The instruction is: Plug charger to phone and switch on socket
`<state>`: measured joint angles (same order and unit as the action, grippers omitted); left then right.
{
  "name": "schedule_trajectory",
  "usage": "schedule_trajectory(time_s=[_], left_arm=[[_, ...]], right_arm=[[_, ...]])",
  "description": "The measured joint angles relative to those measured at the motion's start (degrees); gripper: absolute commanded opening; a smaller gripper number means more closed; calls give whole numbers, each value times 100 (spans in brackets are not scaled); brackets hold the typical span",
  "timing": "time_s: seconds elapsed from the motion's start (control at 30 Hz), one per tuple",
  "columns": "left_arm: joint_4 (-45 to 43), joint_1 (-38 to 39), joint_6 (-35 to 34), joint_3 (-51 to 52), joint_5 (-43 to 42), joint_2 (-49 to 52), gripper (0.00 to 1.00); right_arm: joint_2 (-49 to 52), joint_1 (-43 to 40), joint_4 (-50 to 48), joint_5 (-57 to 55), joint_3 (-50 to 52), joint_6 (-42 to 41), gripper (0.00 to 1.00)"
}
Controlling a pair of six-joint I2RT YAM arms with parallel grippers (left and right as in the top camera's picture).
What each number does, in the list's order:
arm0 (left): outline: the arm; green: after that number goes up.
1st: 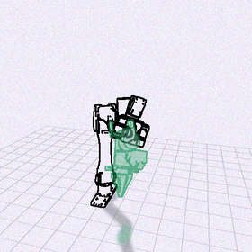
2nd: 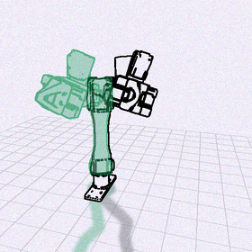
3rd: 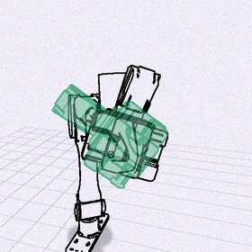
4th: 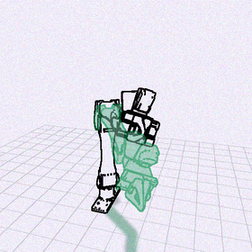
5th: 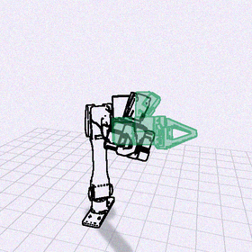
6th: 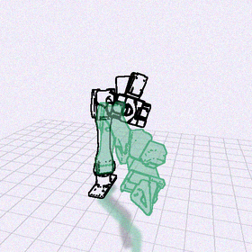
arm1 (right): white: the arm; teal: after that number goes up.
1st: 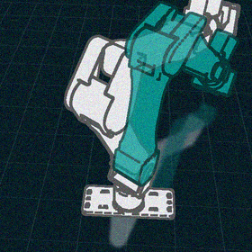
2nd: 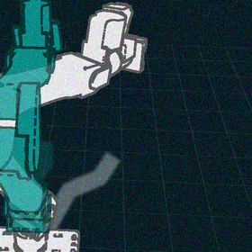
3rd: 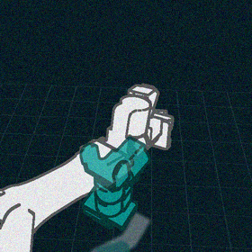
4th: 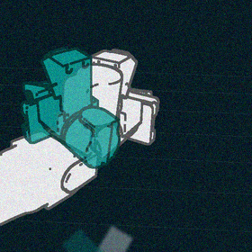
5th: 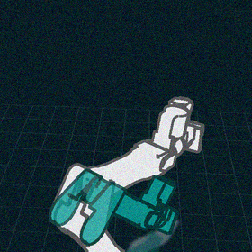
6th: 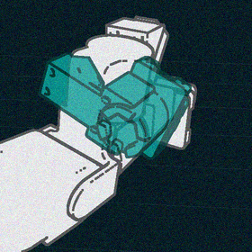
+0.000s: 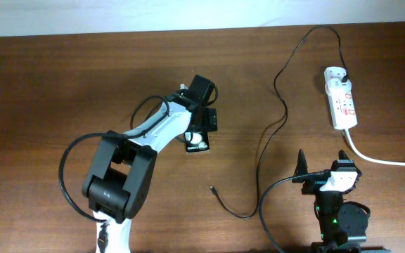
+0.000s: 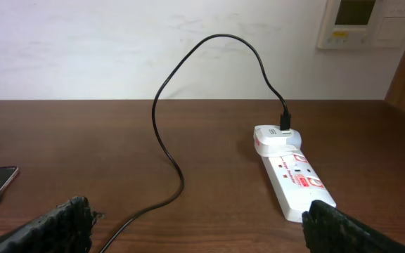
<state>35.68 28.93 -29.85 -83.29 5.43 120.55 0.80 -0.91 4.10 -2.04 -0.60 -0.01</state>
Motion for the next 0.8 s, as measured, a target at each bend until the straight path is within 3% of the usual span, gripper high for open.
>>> schedule_trajectory(time_s=[0.8], left_arm=[[-13, 76, 0, 0, 179, 24, 99]], right_arm=[[0, 0, -2, 0, 0, -2, 98]])
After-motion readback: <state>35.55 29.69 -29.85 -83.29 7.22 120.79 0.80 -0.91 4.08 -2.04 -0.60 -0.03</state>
